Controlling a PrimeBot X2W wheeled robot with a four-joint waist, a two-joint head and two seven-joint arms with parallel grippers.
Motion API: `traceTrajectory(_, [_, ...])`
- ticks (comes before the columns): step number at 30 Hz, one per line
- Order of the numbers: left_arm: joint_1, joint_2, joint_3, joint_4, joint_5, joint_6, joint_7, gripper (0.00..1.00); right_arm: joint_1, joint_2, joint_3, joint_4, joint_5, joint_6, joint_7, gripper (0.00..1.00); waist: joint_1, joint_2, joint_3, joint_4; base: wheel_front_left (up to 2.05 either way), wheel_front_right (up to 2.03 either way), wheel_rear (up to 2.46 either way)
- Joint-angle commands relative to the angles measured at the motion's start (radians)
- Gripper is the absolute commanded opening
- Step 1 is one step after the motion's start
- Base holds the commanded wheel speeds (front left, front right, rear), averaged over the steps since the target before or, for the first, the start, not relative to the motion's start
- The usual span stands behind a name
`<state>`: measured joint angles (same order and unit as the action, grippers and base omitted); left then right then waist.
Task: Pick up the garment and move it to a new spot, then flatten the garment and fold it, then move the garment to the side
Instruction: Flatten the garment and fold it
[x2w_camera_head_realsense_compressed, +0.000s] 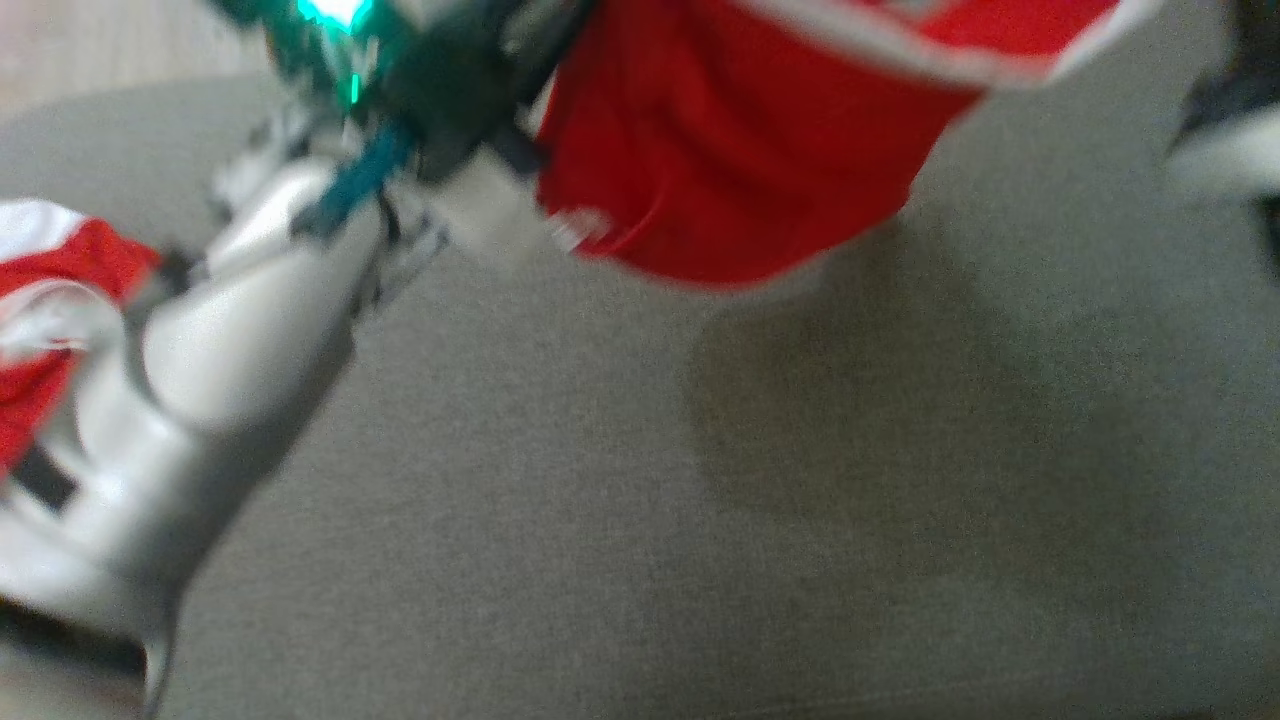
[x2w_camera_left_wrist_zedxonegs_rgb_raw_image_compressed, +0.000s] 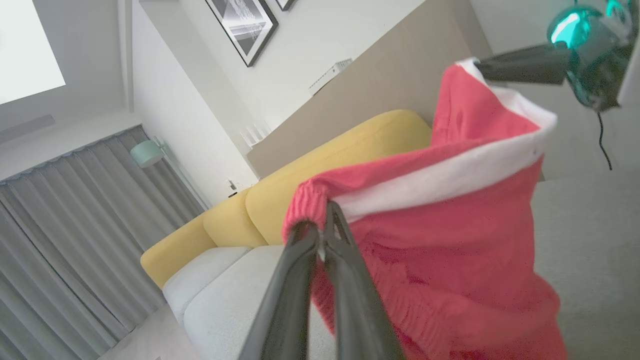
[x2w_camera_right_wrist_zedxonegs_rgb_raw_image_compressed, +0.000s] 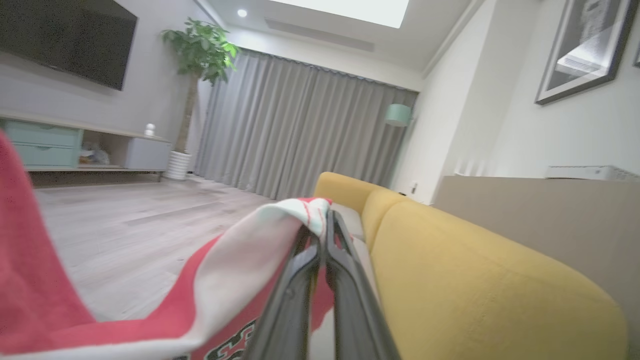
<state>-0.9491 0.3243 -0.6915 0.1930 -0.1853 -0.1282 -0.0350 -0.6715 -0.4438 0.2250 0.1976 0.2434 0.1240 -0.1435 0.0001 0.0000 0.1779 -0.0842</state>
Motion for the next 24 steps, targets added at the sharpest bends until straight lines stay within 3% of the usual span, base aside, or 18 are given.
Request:
traceTrajectory(1, [-0.082,0.022,0.018,0.0,-0.011,-0.001,0.004,0.0,-0.043,-0.033,0.014,0.003,0.014,0.007,0.007,0.0,-0.0001,0.0,0.072,-0.024,0.0,0.0,0.0])
traceTrajectory(7, [-0.428,-0.037,-0.091,0.241,-0.073,-0.002,-0.145,0.0,-0.408,-0.1,0.027,0.225,0.049,0.007,-0.037,0.0,-0.0001,0.0,0.175,-0.037,0.0,0.0,0.0])
traceTrajectory(12, [-0.538,-0.104,-0.066,0.352,-0.069,-0.002,-0.225,0.0,-0.501,-0.164,-0.005,0.271,0.038,0.007,-0.083,0.0,-0.0001,0.0,0.222,-0.031,0.0,0.0,0.0])
traceTrajectory(15, [-0.45,-0.094,-0.063,0.318,-0.061,0.003,-0.226,0.0,-0.42,-0.178,-0.024,0.225,0.05,0.007,-0.097,0.0,-0.0001,0.0,0.226,-0.024,0.0,0.0,0.0])
traceTrajectory(19, [-0.231,-0.063,-0.091,0.239,-0.048,0.017,-0.226,0.0,-0.187,-0.19,-0.074,0.11,0.056,0.007,-0.102,0.0,-0.0001,0.0,0.218,-0.008,0.0,0.0,0.0])
traceTrajectory(24, [0.102,-0.077,-0.172,0.172,-0.069,0.033,-0.227,0.0,0.246,-0.118,-0.277,-0.065,0.016,0.007,-0.082,0.0,-0.0001,0.0,0.189,0.016,0.0,0.0,0.0])
